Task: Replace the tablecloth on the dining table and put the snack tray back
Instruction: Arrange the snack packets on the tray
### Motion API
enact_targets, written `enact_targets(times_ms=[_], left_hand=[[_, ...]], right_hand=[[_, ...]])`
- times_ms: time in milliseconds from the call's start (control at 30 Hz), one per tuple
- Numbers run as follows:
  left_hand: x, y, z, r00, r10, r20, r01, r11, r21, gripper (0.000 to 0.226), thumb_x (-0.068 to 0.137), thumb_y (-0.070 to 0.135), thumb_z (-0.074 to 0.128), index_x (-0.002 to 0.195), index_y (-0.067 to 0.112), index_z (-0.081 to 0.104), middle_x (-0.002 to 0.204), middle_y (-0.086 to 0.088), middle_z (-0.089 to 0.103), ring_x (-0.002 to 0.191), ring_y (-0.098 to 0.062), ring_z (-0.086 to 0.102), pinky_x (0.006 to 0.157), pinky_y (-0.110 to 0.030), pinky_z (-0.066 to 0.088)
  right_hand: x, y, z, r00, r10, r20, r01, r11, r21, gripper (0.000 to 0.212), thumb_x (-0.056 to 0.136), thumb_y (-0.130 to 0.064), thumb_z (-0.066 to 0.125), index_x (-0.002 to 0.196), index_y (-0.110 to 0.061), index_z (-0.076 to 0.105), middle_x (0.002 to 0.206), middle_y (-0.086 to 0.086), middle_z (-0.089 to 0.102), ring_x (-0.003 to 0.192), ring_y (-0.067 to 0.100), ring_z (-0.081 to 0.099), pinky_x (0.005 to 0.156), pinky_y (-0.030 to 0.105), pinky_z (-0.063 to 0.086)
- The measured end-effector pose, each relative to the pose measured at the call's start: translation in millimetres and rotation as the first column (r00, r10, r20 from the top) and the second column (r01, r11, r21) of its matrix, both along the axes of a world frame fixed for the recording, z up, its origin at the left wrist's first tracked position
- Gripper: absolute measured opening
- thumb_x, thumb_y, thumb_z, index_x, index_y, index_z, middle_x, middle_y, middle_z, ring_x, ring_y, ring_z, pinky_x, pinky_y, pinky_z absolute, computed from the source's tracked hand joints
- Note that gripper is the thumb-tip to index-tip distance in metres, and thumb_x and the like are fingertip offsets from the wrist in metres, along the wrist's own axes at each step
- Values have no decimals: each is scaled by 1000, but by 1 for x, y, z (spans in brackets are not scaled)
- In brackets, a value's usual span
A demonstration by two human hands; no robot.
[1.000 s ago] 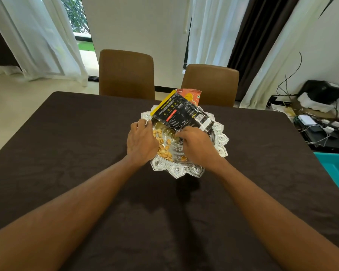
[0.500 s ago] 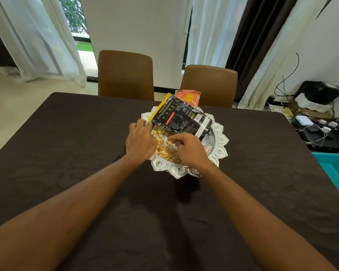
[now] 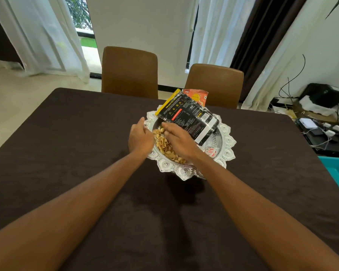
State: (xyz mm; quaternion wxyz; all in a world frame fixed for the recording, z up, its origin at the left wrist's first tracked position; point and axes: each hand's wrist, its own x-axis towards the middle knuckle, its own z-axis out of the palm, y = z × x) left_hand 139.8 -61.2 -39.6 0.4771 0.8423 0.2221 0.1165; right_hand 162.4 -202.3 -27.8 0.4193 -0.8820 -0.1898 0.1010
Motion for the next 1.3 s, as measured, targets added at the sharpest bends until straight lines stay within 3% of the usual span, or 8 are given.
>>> enact_targets(times_ms=[133,433,567,633,767,933,1100,1300], left_hand=[[1,0,-2,1000,18,-4,-18,998,61,48,106,19,35,154,22,35,137,-7,49,111,-12,46,86,-27,33],[0,-2,-2,1000,26,-9,-24,991,134,47,107,21,34,154,21,33,135,-9,48,107,-16,51,80,-27,35],[0,-2,-1,1000,12,-23,-9,989,146,47,107,21,34,154,20,33,134,-10,47,99,-11,44,80,-28,37],[0,-3,0,1000,1,-29,4,988,152,47,107,21,34,154,19,32,133,-10,47,100,-13,45,81,-28,38],[0,-3,0,999,6,-34,-1,989,146,47,107,22,34,155,19,32,137,-10,46,114,-21,52,84,-27,36],[0,-4,0,999,24,-33,-21,993,114,47,108,22,34,155,19,32,140,-10,45,119,-23,51,86,-27,35],[-1,-4,0,999,37,-36,-33,994,100,48,107,22,35,155,20,33,140,-9,44,120,-23,51,86,-27,35],[0,-4,-2,999,28,-20,-26,994,106,48,108,21,34,155,18,32,140,-11,45,120,-22,51,86,-26,35]], right_hand=[[-3,17,-5,979,173,110,-145,964,-223,44,109,-22,37,148,-3,45,147,12,46,134,22,41,116,38,31],[-27,-42,2,931,349,104,-318,919,-231,29,100,-20,56,123,-10,71,122,-3,63,105,9,61,92,30,51],[-30,-57,11,950,124,286,-66,977,-203,37,97,-39,56,128,-23,67,116,-7,66,105,10,61,92,38,52],[-35,-57,17,926,21,376,119,931,-345,46,100,-54,47,132,-26,62,116,-7,62,108,13,56,90,41,51],[-50,-40,9,967,23,254,138,790,-598,72,92,-80,23,132,-26,51,124,2,50,114,23,50,88,47,48],[-52,-14,0,968,91,232,51,839,-542,53,99,-66,28,119,-22,52,120,5,50,111,25,50,86,46,48],[-49,1,-4,929,211,303,-52,888,-457,32,105,-43,36,103,-15,51,95,2,51,80,21,48,72,41,42],[-51,-3,-4,928,170,332,-12,903,-430,29,106,-40,33,90,-19,46,77,-2,54,67,21,52,63,38,43]])
